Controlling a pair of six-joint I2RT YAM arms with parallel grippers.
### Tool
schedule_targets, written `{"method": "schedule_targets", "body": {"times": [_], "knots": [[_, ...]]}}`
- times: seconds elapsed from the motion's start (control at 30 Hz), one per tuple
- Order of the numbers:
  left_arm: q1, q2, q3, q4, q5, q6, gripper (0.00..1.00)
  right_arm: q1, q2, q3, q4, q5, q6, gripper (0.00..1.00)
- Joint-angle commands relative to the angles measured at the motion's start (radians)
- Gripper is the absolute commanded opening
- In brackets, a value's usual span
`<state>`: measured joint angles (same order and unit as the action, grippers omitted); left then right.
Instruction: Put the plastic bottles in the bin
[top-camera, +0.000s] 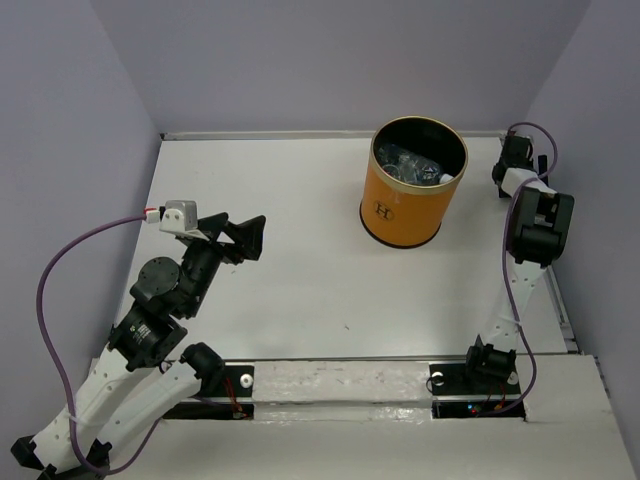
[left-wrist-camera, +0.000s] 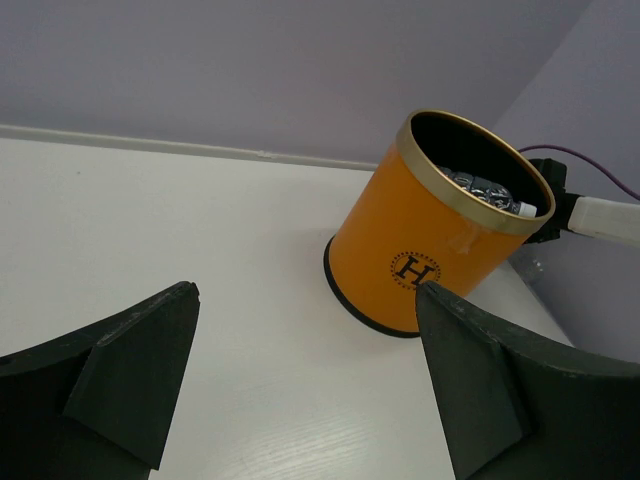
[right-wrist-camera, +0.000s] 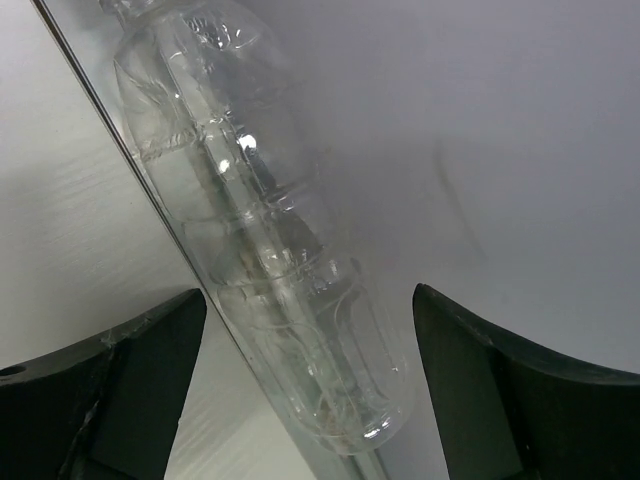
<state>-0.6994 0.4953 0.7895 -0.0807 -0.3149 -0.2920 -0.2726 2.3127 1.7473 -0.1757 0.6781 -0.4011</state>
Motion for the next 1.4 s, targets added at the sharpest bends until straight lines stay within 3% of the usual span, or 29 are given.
{"method": "schedule_targets", "body": {"times": [0.0,0.07,0.1,0.27,0.3,0.33,0.57,0.73,1.07,1.27,1.37], "knots": [[-0.005,0.009,0.005,0.030,-0.010,0.017,0.99,0.001,0.037,0.040,0.047,0.043,-0.057,0.83],[-0.005,0.011,0.005,0.030,-0.009,0.016,0.99,0.001,0.045,0.038,0.065,0.044,-0.062,0.75],[-0.005,0.011,0.004,0.030,-0.009,0.016,0.99,0.001,0.048,0.034,0.071,0.041,-0.070,0.65],[-0.003,0.011,0.004,0.032,-0.013,0.017,0.99,0.001,0.073,0.018,0.116,0.070,-0.111,0.60],[-0.003,0.011,0.004,0.032,-0.013,0.017,0.99,0.001,0.076,0.015,0.130,0.077,-0.116,0.41],[-0.003,0.012,0.002,0.032,-0.013,0.016,0.99,0.001,0.064,0.003,0.151,0.078,-0.114,0.37],[-0.003,0.014,0.002,0.035,-0.004,0.016,0.99,0.001,-0.102,-0.097,0.249,0.026,-0.019,0.36],[-0.002,0.008,0.002,0.036,-0.001,0.014,0.99,0.001,-0.292,-0.175,0.251,-0.122,0.163,0.35],[-0.003,0.003,-0.003,0.041,0.011,0.011,0.99,0.001,-0.513,-0.327,0.258,-0.336,0.389,0.35],[-0.002,0.017,0.001,0.041,0.016,0.010,0.99,0.010,-0.748,-0.462,0.327,-0.506,0.573,0.35],[-0.002,0.019,-0.001,0.039,0.013,0.011,0.99,0.010,-0.757,-0.439,0.213,-0.505,0.605,0.40]]}}
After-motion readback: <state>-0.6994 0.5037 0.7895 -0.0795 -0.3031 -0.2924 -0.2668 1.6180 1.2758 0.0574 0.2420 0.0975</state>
